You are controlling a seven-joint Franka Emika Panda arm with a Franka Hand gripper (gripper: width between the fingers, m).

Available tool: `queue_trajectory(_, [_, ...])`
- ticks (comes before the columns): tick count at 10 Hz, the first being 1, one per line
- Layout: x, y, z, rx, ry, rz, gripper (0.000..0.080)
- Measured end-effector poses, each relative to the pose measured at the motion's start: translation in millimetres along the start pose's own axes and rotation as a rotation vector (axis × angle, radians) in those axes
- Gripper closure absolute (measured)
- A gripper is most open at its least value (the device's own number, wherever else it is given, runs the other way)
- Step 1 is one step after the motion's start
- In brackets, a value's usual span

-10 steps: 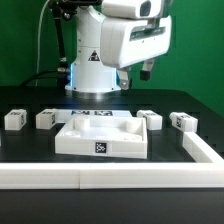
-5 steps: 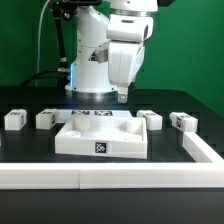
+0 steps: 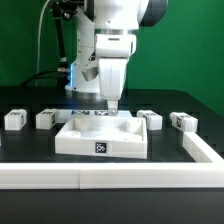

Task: Assemble one leg

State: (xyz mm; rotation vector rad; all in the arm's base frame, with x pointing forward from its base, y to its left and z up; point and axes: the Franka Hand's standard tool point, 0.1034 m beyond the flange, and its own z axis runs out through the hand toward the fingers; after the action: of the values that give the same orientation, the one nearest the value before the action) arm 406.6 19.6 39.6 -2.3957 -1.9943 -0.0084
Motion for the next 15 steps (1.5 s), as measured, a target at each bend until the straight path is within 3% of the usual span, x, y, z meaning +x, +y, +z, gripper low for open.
queue_trajectory(1, [-1.3,-0.3,8.6,-0.027,0.013,0.007,0.015])
queue_trajectory(2, [-2.6,-5.0,20.2,-0.032,0.021,0.014,0.015])
queue_trajectory(3, [-4.2,-7.4,28.4,-0.019,0.022,0.02,0.015])
queue_trajectory(5, [-5.1,-7.1,30.7,-0.015,0.022,0.025,0.015])
queue_trajectory(8, [-5.1,-7.2,30.7,-0.015,0.022,0.025,0.0555])
queue_trajectory(9, [-5.2,-7.2,30.8,-0.015,0.022,0.025,0.0555])
queue_trajectory(10, [-5.2,-7.3,30.8,-0.014,0.022,0.025,0.0736])
queue_trajectory(15, [-5.6,-7.3,30.8,-0.014,0.022,0.026,0.0742])
